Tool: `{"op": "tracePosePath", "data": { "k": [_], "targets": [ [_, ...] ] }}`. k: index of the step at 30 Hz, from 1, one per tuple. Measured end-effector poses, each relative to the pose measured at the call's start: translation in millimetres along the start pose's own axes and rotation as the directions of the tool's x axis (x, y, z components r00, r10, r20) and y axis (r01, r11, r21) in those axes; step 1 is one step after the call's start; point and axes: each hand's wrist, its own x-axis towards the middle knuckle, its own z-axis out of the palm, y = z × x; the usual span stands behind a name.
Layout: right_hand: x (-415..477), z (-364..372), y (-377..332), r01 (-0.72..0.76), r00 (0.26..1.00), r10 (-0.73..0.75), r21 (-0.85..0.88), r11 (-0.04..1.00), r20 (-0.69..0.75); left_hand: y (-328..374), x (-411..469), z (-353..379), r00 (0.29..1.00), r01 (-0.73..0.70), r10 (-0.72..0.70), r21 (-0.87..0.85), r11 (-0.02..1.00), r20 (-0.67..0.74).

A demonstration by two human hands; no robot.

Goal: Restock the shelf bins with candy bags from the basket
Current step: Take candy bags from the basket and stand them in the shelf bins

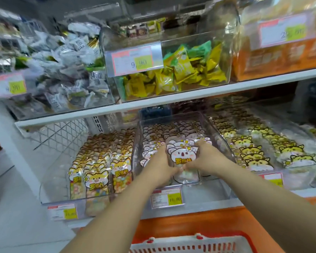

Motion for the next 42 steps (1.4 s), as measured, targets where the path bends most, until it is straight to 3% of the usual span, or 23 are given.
{"op": "tracePosePath", "data": {
  "k": [4,8,10,13,15,17,21,27,35,38,42],
  "targets": [
    [8,12,5,-0.056,0.996,0.070,-0.230,0.972,0.056,-9,0,4,0.999,-0.014,0.014,0.005,1.000,-0.034],
    [7,13,4,-0.101,0.993,0.118,-0.405,0.909,0.016,-2,-16,-9,0.976,-0.049,0.096,0.237,0.970,-0.193],
    [7,12,6,-0.112,0.992,0.124,-0.386,0.916,0.007,0,-23,-16,0.968,-0.062,0.129,0.290,0.955,-0.217],
    [10,9,9,-0.147,0.988,0.155,-0.316,0.937,0.000,-3,-21,-21,0.999,-0.009,-0.004,0.370,0.929,0.033],
    [9,7,7,-0.144,0.988,0.155,-0.319,0.937,0.008,-6,-14,-18,0.959,0.017,-0.133,0.418,0.908,0.251],
    [5,5,4,-0.137,0.987,0.158,-0.355,0.925,0.029,-7,-7,-16,0.906,0.035,-0.225,0.467,0.884,0.358],
    [3,6,5,-0.147,0.984,0.171,-0.312,0.939,0.050,-13,8,-9,0.891,0.067,-0.284,0.516,0.854,0.354],
    [10,13,6,-0.117,0.993,0.122,-0.208,0.971,0.010,-21,18,7,0.953,0.083,-0.241,0.604,0.793,0.185],
    [12,12,5,-0.091,0.995,0.099,-0.295,0.951,0.014,-17,8,-4,0.903,-0.011,-0.182,0.445,0.895,0.389],
    [10,11,3,-0.107,0.992,0.126,-0.353,0.930,0.032,-10,5,-5,0.878,0.014,-0.238,0.474,0.880,0.416],
    [7,13,4,-0.133,0.988,0.151,-0.340,0.931,0.028,-12,6,-1,0.875,0.079,-0.334,0.578,0.812,0.350]
  ]
}}
